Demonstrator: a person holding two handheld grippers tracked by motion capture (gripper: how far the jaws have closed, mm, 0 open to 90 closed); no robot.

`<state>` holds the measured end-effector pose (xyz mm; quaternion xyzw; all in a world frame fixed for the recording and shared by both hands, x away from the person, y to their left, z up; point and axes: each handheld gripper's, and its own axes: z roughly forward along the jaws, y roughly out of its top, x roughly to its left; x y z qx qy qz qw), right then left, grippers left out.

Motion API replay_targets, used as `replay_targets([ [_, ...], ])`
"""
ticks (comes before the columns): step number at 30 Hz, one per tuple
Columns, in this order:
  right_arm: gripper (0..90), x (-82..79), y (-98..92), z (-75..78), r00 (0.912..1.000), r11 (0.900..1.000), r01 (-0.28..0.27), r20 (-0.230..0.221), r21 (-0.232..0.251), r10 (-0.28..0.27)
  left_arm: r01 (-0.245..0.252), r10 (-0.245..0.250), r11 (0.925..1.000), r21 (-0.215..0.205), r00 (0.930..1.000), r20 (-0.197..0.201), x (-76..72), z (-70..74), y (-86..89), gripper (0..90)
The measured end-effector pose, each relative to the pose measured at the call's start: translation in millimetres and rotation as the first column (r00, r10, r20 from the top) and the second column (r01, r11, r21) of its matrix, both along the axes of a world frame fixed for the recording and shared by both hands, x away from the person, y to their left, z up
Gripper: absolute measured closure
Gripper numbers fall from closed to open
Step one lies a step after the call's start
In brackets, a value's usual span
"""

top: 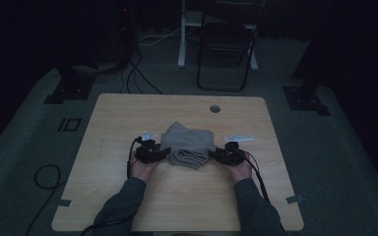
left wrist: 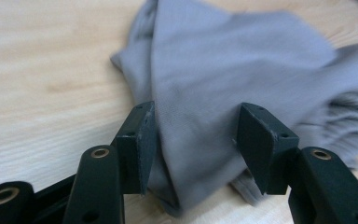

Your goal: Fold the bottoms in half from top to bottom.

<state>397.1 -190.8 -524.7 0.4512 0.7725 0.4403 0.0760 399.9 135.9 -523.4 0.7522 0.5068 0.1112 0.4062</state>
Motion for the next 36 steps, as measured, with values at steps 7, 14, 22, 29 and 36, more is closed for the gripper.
replay_targets([
  [7,87.3,-4.3,-4.5,18.3,0.9971,1.000,0.000,0.076,0.019,-0.002,0.043,-0.032,0.9951,-0.089,0.9914,0.127,-12.8,34.4,5.0,89.4],
  [14,87.2,-29.1,-13.0,31.3,0.9903,0.998,-0.054,0.129,0.016,0.051,0.057,-0.040,0.9924,-0.109,0.9884,0.147,-46.1,45.1,19.1,89.2],
  [22,75.7,-54.3,-5.0,-0.4,0.9888,0.985,-0.148,0.000,-0.088,0.149,0.057,-0.058,0.9976,-0.039,0.9982,-0.014,-57.6,-2.3,15.5,80.8],
  [29,59.1,-54.2,-24.9,22.3,0.9929,0.996,-0.094,0.073,0.000,0.094,0.026,-0.021,0.9971,-0.071,0.9974,0.070,-49.7,18.0,25.0,58.7],
  [36,65.1,-40.1,-35.1,30.7,0.9965,1.000,0.002,0.083,0.022,-0.004,-0.001,0.010,0.9955,-0.094,0.9958,0.091,-17.3,38.4,22.8,52.6],
])
